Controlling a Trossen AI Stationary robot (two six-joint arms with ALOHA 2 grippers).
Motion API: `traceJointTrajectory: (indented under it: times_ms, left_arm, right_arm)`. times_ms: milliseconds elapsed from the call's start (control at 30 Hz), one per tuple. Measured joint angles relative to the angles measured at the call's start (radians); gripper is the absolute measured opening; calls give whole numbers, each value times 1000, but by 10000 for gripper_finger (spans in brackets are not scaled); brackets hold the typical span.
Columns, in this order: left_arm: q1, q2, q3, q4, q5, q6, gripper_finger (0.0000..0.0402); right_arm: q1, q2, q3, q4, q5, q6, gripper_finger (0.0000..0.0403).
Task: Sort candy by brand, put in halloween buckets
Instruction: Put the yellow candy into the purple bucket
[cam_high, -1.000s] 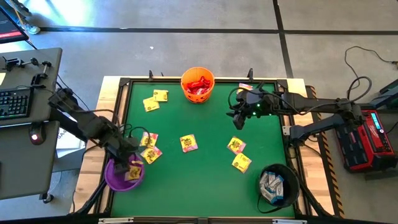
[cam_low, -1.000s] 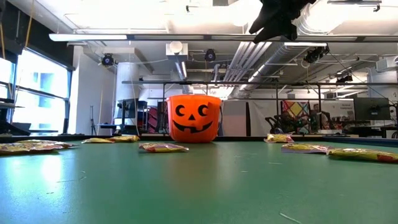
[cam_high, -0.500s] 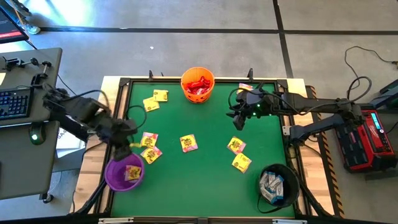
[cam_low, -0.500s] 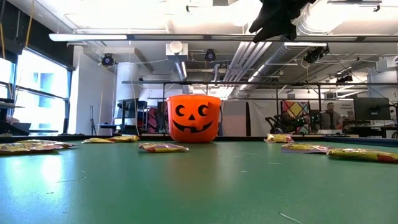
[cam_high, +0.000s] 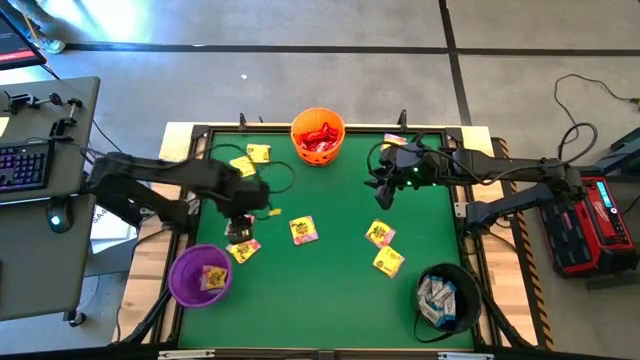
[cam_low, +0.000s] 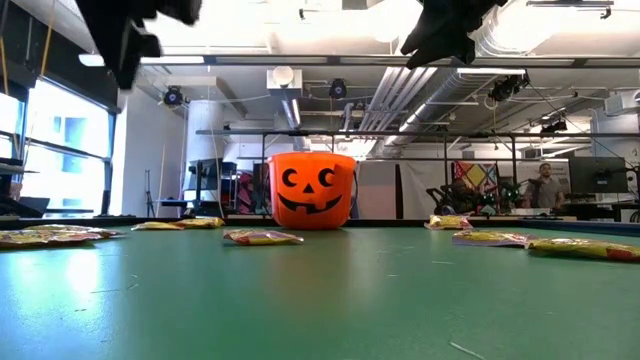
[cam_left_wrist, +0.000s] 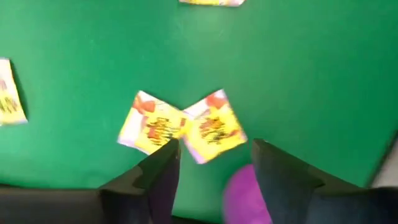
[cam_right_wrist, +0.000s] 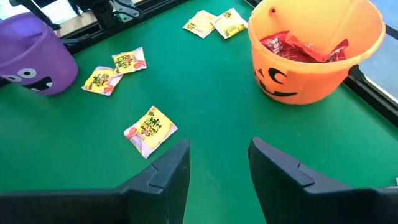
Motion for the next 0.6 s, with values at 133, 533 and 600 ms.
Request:
traceJointTrajectory:
  times_ms: [133, 533, 600]
  left_arm:
    - [56, 87, -58, 11, 3, 160, 205]
    - [234, 114, -382, 273, 37, 213, 200]
    - [256, 114, -423, 329, 56, 213, 200]
  right_arm:
    - [0, 0, 0, 0, 0, 0, 151]
    - [0, 0, 0, -1, 31, -11, 151]
    - [0, 0, 0, -1, 31, -11, 151]
